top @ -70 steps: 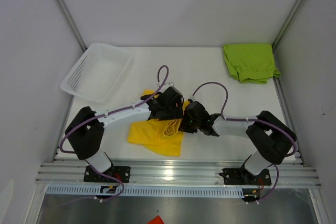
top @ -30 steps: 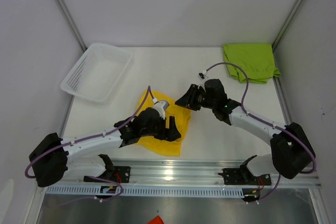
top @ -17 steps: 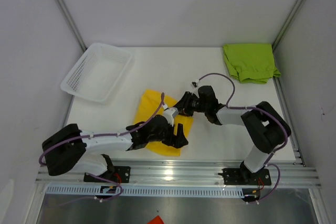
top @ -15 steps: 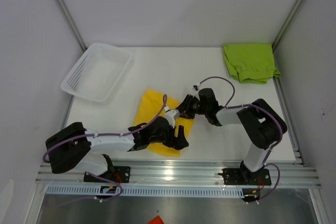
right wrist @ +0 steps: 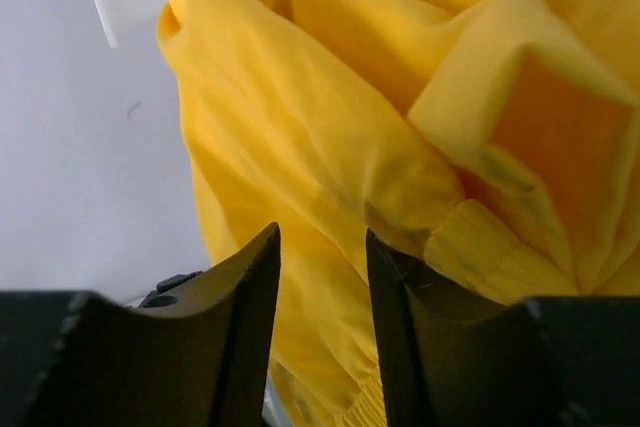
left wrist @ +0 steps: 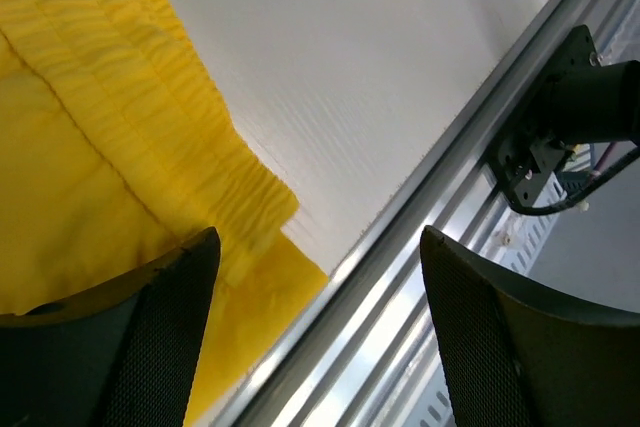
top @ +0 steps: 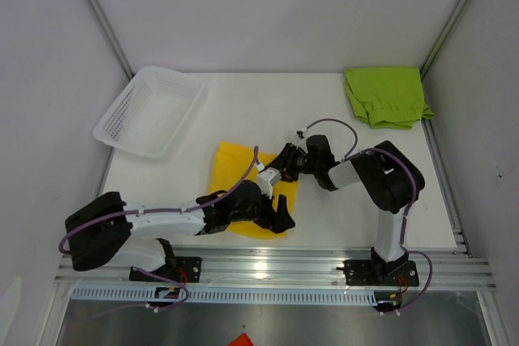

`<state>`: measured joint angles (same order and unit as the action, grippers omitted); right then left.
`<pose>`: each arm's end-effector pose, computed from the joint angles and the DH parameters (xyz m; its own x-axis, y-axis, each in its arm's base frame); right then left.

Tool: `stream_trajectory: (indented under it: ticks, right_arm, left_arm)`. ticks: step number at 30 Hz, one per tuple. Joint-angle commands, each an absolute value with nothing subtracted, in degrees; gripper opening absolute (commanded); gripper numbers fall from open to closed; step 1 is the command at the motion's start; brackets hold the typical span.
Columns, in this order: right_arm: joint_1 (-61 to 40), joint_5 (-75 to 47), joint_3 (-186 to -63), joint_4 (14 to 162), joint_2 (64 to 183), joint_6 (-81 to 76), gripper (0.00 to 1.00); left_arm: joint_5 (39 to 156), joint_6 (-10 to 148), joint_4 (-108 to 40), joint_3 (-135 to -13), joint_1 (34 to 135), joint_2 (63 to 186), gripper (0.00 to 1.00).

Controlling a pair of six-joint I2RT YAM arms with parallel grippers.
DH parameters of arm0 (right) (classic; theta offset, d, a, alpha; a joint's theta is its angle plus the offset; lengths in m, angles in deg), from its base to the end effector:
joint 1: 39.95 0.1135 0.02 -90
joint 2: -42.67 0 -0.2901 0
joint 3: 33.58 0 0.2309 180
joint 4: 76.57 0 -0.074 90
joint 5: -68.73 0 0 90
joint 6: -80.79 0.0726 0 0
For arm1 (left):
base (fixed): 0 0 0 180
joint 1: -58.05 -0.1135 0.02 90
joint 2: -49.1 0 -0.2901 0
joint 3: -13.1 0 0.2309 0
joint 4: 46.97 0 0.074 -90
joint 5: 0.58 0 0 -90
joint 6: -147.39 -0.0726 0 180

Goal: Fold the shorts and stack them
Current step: Fold the shorts

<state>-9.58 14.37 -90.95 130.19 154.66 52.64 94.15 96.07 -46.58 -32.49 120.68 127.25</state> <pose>0.3064 0.2286 0.1321 -0.9444 0.2771 -0.1770 -0.0480 0.4162 0.9080 0.1224 -0.2495 0.1935 -0.7682 0.1291 -0.6270 0.5595 0.6116 -0.5595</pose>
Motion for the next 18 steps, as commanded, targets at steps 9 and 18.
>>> stream_trajectory:
  ticks: [9,18]
  right_arm:
    - [-12.3,10.2,-102.3,107.1,143.9,36.9,1.00]
    - [-13.9,6.6,-96.4,92.6,125.3,30.9,0.99]
  left_arm:
    - [102.5,94.0,-30.0,-40.5,109.3,109.7,0.84]
    - [97.1,89.6,-25.0,-41.0,105.2,108.0,0.85]
